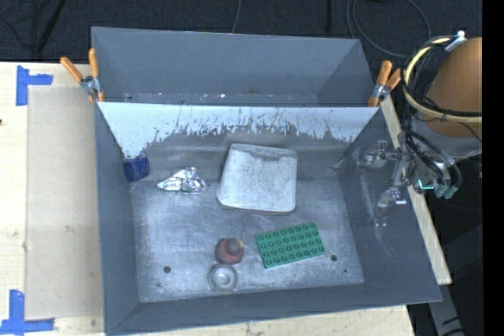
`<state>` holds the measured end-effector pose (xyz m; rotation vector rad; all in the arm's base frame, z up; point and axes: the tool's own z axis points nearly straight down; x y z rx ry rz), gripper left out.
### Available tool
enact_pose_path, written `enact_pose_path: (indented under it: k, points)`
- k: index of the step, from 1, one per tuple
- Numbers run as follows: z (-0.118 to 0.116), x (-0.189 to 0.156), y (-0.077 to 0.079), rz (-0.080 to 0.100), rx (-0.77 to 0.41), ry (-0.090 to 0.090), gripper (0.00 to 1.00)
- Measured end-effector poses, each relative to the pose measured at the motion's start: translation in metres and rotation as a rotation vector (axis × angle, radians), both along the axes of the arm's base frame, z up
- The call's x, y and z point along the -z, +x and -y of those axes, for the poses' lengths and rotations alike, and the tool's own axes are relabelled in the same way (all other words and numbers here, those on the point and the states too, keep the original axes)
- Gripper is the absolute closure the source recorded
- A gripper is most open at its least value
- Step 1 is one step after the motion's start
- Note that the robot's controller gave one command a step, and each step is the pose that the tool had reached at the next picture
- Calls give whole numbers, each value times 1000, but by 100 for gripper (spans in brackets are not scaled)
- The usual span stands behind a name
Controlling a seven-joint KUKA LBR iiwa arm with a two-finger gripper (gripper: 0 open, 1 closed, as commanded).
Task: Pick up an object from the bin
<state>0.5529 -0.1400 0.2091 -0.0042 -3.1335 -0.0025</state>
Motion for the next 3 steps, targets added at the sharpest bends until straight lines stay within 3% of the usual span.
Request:
enact_pose_path:
  k: [1, 2, 3]
  points:
    - [-47, 100, -59, -2, -169, 3, 0]
    - [-97, 135, -40, 19, -389, -7, 0]
    - [-99, 132, -36, 34, -394, -7, 100]
